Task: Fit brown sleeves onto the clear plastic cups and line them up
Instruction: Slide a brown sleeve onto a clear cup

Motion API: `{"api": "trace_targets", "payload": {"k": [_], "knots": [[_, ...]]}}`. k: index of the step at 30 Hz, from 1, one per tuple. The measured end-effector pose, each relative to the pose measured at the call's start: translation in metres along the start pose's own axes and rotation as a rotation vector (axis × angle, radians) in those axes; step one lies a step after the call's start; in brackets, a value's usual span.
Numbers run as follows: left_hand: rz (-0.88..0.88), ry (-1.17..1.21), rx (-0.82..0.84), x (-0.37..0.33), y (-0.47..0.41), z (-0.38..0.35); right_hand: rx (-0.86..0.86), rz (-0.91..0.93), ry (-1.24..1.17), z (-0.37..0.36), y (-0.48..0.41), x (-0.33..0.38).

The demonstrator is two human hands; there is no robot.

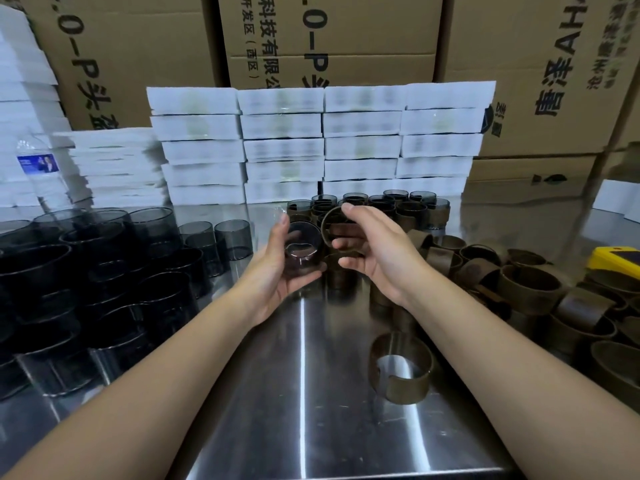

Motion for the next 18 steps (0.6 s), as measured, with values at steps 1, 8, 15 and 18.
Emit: {"api": "trace_targets", "payload": {"k": [1,8,15,18], "knots": [[-0.002,-0.008,0.006,0.0005,0.0,-0.0005,-0.01,0.022,0.036,-0.0007,0.0,-0.0017],[-0.039,-0.042,0.089,0.0013,0.0,-0.0006,-0.135,0.101,0.329,0.0011,0.0052,-0.0004],[-0.073,-0.099,0.131,0.0051,0.0021,-0.0041,-0.028,0.241,0.382,-0.0078,0.0079,-0.0052],[-0.085,-0.11,0.166,0.0067,0.006,-0.0082,-0.019,0.263,0.402,-0.0076,0.0066,-0.0052]]}}
Point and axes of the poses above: each hand's wrist, its own y-axis away from the middle knuckle, its own z-axis out of the back of the hand, x = y × z, the point moved 3 cm from there along -y, towards the middle knuckle, and after that the axes turned 1 degree about -y, right-handed, at the moved point
